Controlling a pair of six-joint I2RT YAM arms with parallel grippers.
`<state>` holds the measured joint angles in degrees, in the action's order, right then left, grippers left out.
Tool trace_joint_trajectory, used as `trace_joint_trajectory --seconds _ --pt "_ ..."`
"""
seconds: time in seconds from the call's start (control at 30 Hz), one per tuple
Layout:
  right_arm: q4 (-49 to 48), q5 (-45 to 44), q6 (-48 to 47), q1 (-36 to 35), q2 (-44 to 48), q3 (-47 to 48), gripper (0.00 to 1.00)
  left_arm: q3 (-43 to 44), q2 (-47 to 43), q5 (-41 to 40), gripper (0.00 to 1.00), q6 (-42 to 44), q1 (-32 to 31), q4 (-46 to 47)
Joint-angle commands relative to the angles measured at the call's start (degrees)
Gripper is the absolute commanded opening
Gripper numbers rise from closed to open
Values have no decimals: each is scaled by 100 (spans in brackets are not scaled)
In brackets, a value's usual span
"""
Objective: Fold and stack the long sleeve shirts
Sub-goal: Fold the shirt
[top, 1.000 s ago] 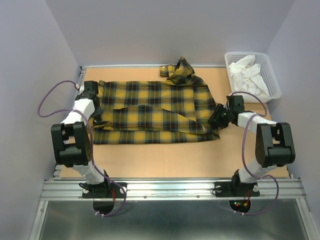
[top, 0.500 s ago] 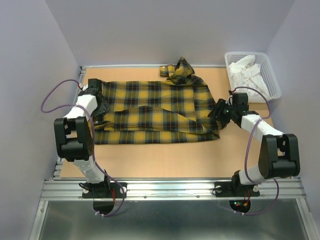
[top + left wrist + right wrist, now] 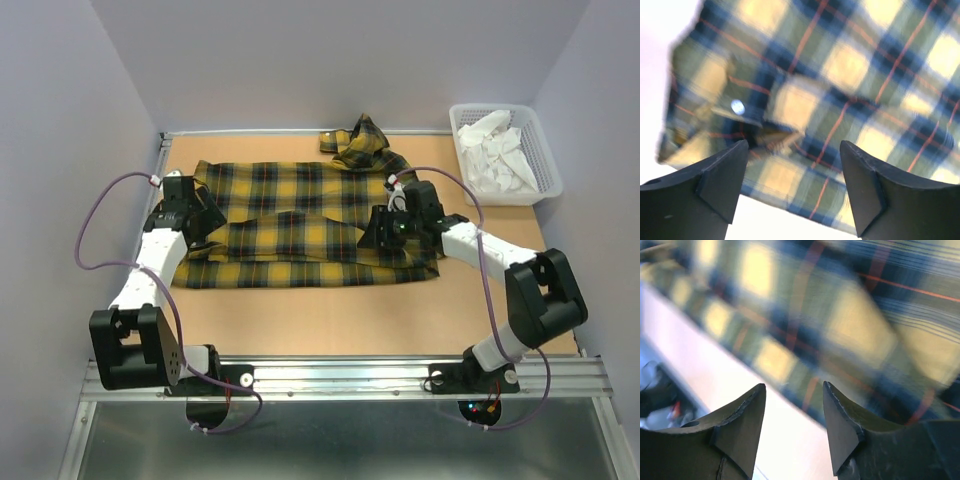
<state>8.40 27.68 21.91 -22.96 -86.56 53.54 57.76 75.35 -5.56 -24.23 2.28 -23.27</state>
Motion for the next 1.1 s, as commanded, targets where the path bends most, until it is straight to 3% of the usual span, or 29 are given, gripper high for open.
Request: trace_joint_trajectory --seconds 0.0,0.17,0.37,0.57,0.73,0.87,1.07 --pt "-199 -131 261 55 -396 113 54 -475 -91 425 79 -91 -26 533" --pt "-409 -237 331 326 -712 -194 46 -862 251 398 68 -179 -17 920" --pt "-998 1 270 1529 -985 -967 38 -906 1016 39 64 -214 -9 1175" --pt "-1411 -386 533 2032 -1214 -1539 30 -1030 1412 -23 61 -293 88 1009" --pt "-1377 -571 507 2103 -775 -1505 30 -1056 1009 -68 63 -223 404 815" --pt "-1262 -107 533 2094 -406 -1154 32 -907 692 -86 67 -179 492 587" --pt "-1289 115 840 1138 -282 -55 39 -837 130 756 68 -231 361 797"
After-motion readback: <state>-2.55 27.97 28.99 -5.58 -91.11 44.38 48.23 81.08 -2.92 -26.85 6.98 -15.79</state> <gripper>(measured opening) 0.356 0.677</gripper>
